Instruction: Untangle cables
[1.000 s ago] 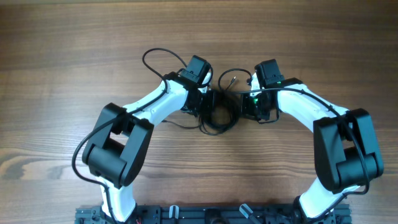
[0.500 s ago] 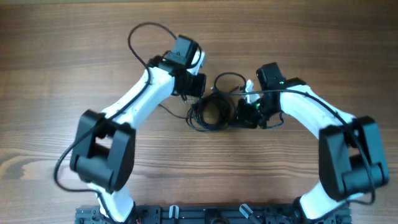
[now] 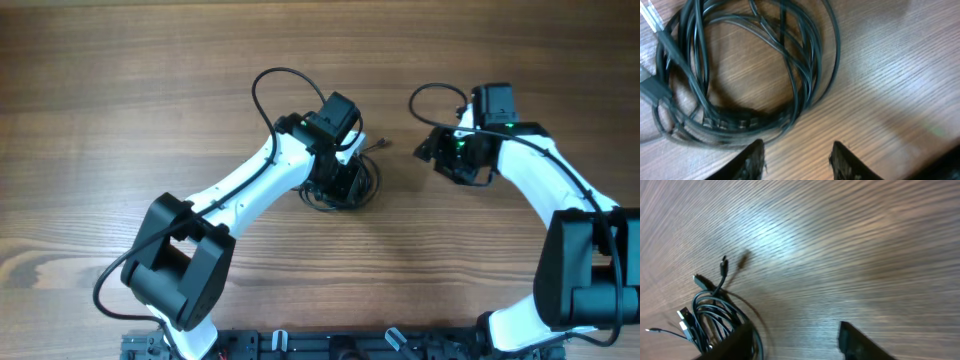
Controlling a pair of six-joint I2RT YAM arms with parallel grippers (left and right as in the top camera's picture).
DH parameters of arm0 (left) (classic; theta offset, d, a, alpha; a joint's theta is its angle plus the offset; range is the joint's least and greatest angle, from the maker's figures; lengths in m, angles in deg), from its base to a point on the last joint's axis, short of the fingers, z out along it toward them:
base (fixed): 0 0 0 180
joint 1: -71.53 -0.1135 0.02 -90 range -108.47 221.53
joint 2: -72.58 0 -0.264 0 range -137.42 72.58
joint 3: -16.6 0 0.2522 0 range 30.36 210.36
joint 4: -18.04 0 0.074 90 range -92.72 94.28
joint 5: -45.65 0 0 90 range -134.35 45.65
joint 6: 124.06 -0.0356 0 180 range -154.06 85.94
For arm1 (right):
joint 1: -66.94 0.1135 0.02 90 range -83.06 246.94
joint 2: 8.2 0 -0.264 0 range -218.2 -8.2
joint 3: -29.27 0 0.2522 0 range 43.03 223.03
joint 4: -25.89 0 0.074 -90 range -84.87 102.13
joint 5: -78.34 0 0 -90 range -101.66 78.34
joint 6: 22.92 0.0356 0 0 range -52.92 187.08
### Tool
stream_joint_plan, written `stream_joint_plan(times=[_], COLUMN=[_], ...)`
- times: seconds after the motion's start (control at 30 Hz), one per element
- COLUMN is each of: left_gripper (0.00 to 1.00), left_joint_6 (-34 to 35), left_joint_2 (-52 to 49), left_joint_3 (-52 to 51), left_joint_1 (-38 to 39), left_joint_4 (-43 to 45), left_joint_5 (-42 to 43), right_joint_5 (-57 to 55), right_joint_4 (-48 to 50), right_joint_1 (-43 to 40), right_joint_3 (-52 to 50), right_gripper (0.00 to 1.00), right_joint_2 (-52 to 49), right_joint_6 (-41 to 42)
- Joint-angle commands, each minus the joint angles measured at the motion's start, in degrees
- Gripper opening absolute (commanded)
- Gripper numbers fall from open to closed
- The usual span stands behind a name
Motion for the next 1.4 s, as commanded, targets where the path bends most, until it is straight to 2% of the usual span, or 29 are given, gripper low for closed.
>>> stream_joint_plan(times=[0.0,0.13,0.2,0.27,0.3,0.37,0.47,0.53,0.6,0.67,0.77,0.83,0.93,1.0,1.1,1.13,1.2,1.27,1.33,1.37], left_gripper=[0.47,0.49,0.33,0.09,0.04,0.04,0.04,0.04,0.04,0.04,0.04,0.04,0.04,0.04,0.04,0.04,0.04,0.04,0.04,0.04], left_joint_6=[-0.35,-0.31,-0.33,-0.33,-0.33,-0.33,-0.57,-1.07,-4.39,-4.85,-5.09,-8.28,-13.84,-18.56,-18.71,-18.73,-18.71,-18.21,-18.08,-18.08], left_joint_2=[-0.17,-1.57,-2.89,-2.93,-2.78,-1.18,4.09,8.09,10.84,12.24,12.11,11.47,10.78,10.16,9.49,9.49,9.49,9.49,9.49,9.49], left_joint_3=[-4.68,-9.94,-10.69,-10.56,-10.25,-8.28,-2.49,1.70,4.22,5.07,5.11,5.11,5.09,5.09,5.09,5.09,5.09,5.09,5.09,5.09], left_joint_1=[1.73,4.55,5.68,5.77,5.75,5.75,5.40,3.67,1.03,-2.64,-10.56,-16.00,-21.73,-22.71,-22.82,-23.21,-24.02,-24.87,-26.16,-26.49], left_joint_4=[5.95,12.85,14.47,14.93,14.78,12.76,7.45,4.74,3.65,3.80,3.76,3.63,1.36,-1.38,-1.66,-1.62,-1.60,-1.27,-0.48,-0.26], left_joint_5=[-1.60,-4.90,-5.25,-9.70,-11.43,-14.84,-17.53,-16.90,-11.19,-4.46,13.73,25.07,32.81,36.50,36.89,38.77,43.28,46.18,52.37,54.01], right_joint_5=[0.63,2.99,3.43,3.39,3.41,5.68,22.67,29.59,35.26,40.72,45.31,48.09,53.83,53.79,53.77,53.75,52.92,52.04,50.18,50.07], right_joint_4=[-0.74,-1.75,-2.16,-2.19,-2.21,-2.38,-2.78,-3.30,-3.69,-3.63,-3.45,-1.57,4.81,9.60,21.94,30.84,40.17,44.72,45.22,45.22], right_joint_1=[-2.97,-2.95,-2.95,-2.95,-2.95,-2.95,-2.95,-2.95,-2.95,-2.93,-2.49,-1.27,2.71,5.84,10.58,12.28,13.66,14.67,15.74,16.00], right_joint_3=[0.11,0.11,0.11,0.11,0.11,0.11,0.11,0.11,0.11,0.11,0.11,0.09,0.11,0.11,0.11,0.11,0.11,0.11,0.11,0.11], right_gripper=[0.60,0.62,0.62,0.62,0.61,0.54,0.56,0.60,0.61,0.61,0.61,0.60,0.60,0.60,0.56,0.56,0.55,0.52,0.42,0.40], right_joint_2=[0.55,0.55,0.55,0.55,0.55,0.55,0.55,0.55,0.55,0.55,0.55,0.55,0.55,0.55,0.55,0.57,0.55,0.55,0.55,0.55], right_joint_6=[0.48,0.44,0.46,0.42,0.46,-1.31,-12.04,-14.36,-16.11,-16.79,-17.53,-17.59,-16.72,-12.28,-1.44,6.12,13.97,18.34,18.86,18.91])
